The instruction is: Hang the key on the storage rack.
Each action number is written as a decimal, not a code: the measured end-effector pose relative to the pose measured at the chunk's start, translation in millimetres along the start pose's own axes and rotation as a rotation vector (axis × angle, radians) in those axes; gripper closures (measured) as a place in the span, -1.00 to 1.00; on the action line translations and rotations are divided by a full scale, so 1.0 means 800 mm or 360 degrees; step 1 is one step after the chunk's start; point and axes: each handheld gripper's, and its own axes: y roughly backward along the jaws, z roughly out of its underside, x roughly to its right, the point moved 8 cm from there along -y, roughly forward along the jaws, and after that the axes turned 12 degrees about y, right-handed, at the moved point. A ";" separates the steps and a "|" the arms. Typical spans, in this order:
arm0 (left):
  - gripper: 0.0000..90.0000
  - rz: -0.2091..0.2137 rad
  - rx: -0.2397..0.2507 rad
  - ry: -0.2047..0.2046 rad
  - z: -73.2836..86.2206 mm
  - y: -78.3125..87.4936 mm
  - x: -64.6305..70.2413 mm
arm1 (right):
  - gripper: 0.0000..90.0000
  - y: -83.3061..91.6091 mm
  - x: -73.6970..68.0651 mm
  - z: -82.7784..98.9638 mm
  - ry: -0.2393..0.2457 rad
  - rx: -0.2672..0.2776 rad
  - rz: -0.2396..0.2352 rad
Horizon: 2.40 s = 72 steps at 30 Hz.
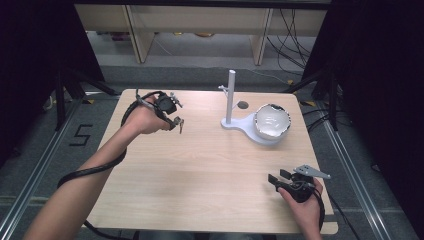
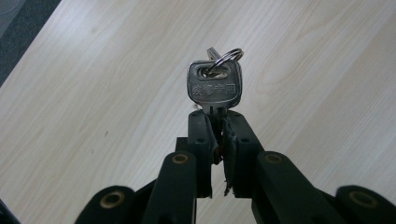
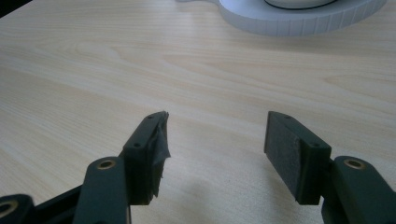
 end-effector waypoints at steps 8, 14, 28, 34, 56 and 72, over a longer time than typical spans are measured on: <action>0.82 -0.0003 0.0171 0.0008 -0.040 0.005 0.007 | -0.10 0.000 0.001 0.001 -0.0002 -0.0018 0.0019; 0.82 0.0008 0.0298 0.0037 -0.060 0.001 0.009 | -0.10 0.000 0.002 0.001 0.0019 -0.0017 0.0016; 0.82 0.0054 0.0431 0.0028 -0.105 0.001 0.023 | -0.10 0.000 -0.003 0.000 -0.0041 0.0003 -0.0019; 0.82 0.0055 0.0481 0.0011 -0.128 0.003 0.028 | -0.10 0.000 -0.003 -0.001 -0.0033 0.0010 -0.0017; 0.81 0.0039 0.0547 0.0053 -0.182 -0.006 0.031 | -0.10 -0.001 -0.002 0.001 -0.0024 -0.0008 0.0012; 0.81 0.0001 0.0568 0.0141 -0.189 -0.023 0.022 | -0.11 0.001 -0.003 0.002 -0.0021 -0.0031 0.0017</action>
